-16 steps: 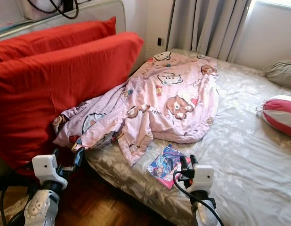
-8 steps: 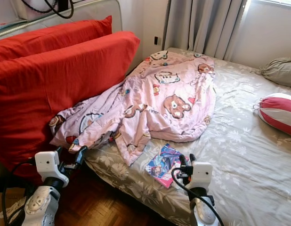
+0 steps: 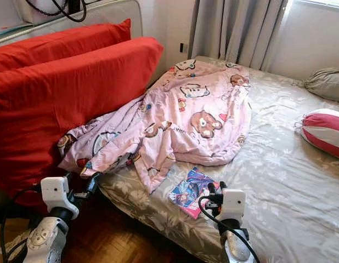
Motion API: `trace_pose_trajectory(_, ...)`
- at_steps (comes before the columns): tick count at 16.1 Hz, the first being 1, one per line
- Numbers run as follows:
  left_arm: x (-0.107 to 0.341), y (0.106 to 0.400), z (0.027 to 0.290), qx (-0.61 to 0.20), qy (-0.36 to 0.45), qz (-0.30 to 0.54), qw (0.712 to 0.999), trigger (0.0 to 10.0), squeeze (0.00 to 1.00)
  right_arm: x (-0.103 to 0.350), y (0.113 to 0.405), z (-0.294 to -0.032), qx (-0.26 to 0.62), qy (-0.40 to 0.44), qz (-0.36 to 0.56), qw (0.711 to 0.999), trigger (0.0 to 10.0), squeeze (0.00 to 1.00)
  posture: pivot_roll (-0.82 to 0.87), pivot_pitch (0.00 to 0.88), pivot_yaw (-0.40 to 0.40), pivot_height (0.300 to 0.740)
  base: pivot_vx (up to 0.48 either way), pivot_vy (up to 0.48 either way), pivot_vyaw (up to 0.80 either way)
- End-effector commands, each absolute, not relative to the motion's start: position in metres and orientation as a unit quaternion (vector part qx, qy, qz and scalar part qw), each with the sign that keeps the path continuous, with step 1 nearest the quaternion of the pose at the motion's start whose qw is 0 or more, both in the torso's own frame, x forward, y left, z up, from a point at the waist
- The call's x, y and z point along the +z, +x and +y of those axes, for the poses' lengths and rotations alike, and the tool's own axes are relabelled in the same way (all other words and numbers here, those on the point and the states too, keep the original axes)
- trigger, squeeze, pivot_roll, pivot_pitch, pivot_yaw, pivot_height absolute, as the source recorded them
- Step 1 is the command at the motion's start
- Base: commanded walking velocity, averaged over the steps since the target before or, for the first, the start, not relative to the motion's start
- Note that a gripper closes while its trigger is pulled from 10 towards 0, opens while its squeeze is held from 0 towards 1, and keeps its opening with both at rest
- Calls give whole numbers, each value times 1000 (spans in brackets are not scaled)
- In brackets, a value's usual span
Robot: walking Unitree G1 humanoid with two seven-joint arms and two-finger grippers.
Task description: Clean up the room
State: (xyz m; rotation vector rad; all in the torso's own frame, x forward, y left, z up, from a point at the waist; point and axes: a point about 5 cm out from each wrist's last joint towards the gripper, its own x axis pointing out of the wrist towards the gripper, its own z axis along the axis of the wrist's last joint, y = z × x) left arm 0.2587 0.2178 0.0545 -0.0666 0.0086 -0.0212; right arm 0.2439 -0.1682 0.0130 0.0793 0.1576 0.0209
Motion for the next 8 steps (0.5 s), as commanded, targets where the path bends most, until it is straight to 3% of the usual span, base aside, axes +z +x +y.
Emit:
trace_pose_trajectory(1,57,259,218,-13,-28,2,1000,10000,0,16,247,-169,11,33,80,996,10000,0,21,20,-44,740,0,0,0)
trace_pose_trajectory(4,58,260,219,-9,-27,1,1000,10000,0,16,248,-169,11,34,81,996,10000,0,21,25,-45,700,0,0,0)
trace_pose_trajectory(8,59,260,220,-5,-25,-1,1000,10000,0,18,248,-168,14,39,77,996,10000,0,20,32,-48,695,0,0,0)
